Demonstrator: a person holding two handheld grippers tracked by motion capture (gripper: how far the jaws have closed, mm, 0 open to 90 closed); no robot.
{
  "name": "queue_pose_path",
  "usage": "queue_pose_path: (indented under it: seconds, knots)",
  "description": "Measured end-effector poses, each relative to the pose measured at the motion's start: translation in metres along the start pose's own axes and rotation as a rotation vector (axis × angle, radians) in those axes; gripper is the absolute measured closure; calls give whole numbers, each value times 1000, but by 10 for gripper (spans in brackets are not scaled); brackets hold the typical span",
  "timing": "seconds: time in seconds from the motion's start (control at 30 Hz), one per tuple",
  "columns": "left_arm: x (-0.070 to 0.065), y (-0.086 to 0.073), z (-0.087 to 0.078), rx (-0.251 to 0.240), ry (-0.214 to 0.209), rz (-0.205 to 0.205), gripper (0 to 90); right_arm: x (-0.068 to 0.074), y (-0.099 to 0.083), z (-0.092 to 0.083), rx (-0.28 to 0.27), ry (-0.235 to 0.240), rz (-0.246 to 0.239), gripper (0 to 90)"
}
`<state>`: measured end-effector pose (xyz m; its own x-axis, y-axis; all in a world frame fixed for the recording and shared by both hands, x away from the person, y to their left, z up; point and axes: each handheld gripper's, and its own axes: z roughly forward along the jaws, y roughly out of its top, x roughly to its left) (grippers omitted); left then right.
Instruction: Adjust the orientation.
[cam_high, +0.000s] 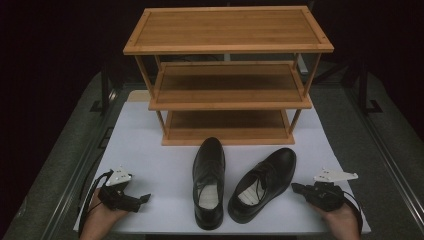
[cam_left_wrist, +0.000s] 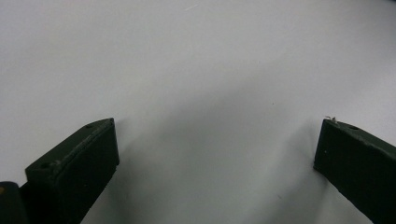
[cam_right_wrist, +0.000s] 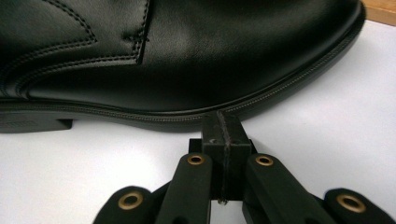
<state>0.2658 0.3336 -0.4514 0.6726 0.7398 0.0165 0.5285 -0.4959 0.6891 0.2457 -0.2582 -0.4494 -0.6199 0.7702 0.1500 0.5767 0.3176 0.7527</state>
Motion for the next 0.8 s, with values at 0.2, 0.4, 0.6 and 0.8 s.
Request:
queue_pose_path:
  seconds: [0.2, 0.4, 0.6, 0.8]
  knots:
    - [0, 0, 0, 1, 1, 0, 0, 1, 2, 9, 19, 17, -12, 898]
    - [0, 0, 0, 1, 0, 0, 0, -1, 4, 12, 14, 19, -8, 898]
    - [0, 0, 0, 1, 0, 0, 0, -1, 13, 21, 22, 13, -9, 898]
    - [0, 0, 0, 1, 1, 0, 0, -3, 23, 30, 33, 33, -3, 898]
